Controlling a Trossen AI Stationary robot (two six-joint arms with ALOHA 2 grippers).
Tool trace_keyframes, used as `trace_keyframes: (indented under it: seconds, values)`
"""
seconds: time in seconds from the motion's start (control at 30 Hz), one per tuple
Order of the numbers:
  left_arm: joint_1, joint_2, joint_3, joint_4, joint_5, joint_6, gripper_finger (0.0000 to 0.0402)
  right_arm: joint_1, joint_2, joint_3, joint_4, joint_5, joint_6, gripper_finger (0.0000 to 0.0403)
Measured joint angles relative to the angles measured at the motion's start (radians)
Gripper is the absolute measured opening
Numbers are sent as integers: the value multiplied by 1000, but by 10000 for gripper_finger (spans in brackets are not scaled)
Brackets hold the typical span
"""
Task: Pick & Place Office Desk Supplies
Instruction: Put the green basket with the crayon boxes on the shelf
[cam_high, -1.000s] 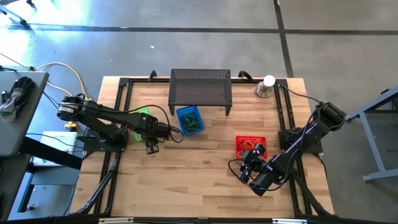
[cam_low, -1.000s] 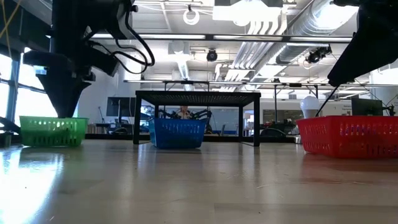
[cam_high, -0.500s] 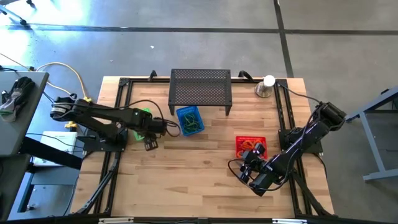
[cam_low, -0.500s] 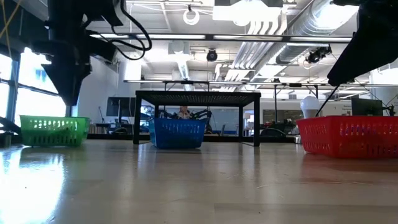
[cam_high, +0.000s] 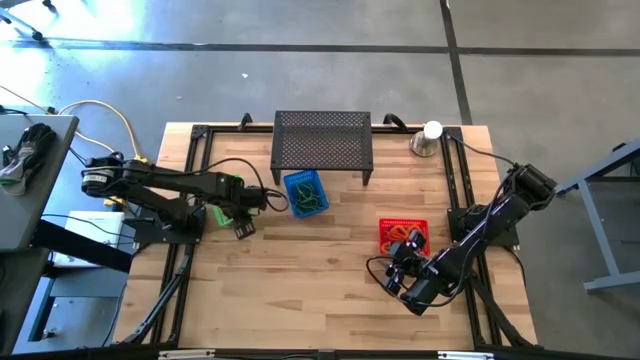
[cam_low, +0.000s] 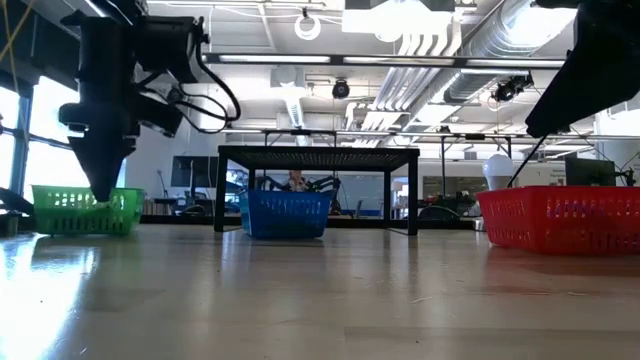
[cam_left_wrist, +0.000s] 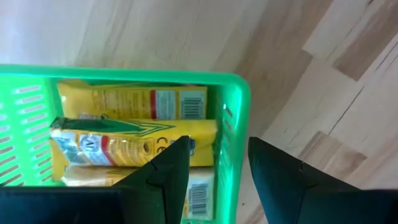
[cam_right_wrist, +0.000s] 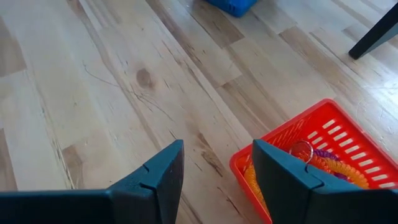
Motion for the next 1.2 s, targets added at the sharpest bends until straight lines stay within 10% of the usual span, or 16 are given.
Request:
trace_keyframes:
  seconds: [0.4,0.77,1.2]
  values:
    - [-58,0,-9,40,-2,-62,141,-13,0,0,0,3,-9,178]
    - [-89,0,-17,40,-59,-81,14,-14,0,0,3,1,-9,178]
    - [-253,0,119,-41,22,-173,7,-23,0,0,4,3,-35,178]
